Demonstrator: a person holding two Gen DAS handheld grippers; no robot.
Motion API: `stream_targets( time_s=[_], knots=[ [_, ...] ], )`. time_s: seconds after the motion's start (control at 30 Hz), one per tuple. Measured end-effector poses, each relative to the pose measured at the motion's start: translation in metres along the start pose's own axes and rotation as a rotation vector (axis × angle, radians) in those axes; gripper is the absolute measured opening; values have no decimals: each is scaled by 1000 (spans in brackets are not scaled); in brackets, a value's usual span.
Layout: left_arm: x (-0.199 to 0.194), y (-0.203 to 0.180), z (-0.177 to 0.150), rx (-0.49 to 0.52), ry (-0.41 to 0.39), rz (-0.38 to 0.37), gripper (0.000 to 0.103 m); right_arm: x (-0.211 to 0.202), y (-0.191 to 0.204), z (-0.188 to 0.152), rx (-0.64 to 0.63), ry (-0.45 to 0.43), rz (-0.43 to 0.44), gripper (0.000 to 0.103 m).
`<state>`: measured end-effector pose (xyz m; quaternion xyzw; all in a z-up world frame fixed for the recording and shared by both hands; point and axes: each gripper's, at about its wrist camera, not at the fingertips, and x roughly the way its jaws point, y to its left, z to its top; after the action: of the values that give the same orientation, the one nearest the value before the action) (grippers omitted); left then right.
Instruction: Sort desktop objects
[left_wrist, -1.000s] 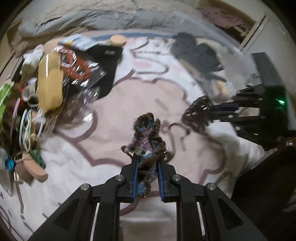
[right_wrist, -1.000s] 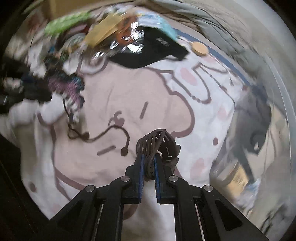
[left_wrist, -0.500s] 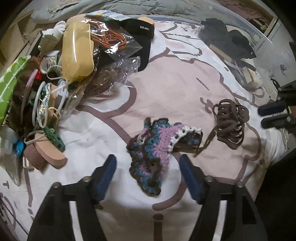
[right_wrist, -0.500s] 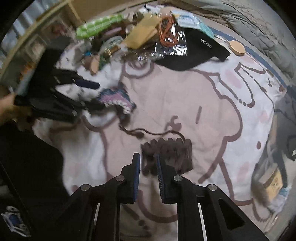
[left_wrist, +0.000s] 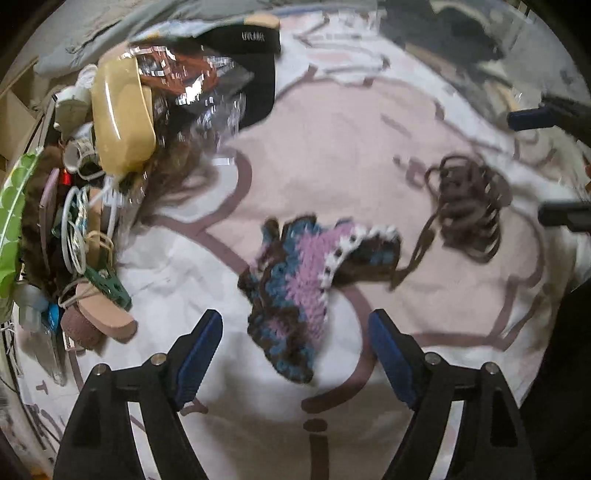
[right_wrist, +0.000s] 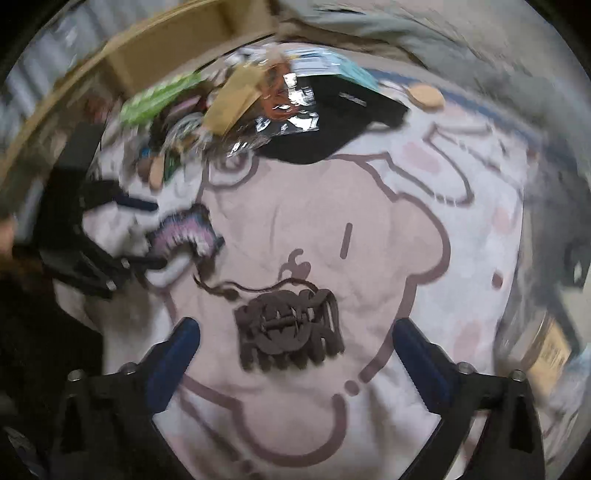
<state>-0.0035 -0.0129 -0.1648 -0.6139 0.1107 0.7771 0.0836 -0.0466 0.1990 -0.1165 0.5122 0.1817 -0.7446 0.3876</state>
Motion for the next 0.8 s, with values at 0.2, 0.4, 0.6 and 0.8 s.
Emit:
stream_targets(
  time_s=[0.2, 0.4, 0.6, 0.8],
  knots=[
    [8, 29, -5, -67, 33, 82, 81, 26, 15, -8, -93, 87, -7, 103],
    [10, 67, -8, -157, 9, 197, 81, 30, 16, -7, -93, 56, -11, 103],
    [2, 78, -10, -171, 6, 208, 81, 37, 12, -4, -42, 65, 25, 103],
    [-11, 69, -10, -235, -29, -48, 95, 46, 9, -7, -8, 98, 52, 103]
  ],
)
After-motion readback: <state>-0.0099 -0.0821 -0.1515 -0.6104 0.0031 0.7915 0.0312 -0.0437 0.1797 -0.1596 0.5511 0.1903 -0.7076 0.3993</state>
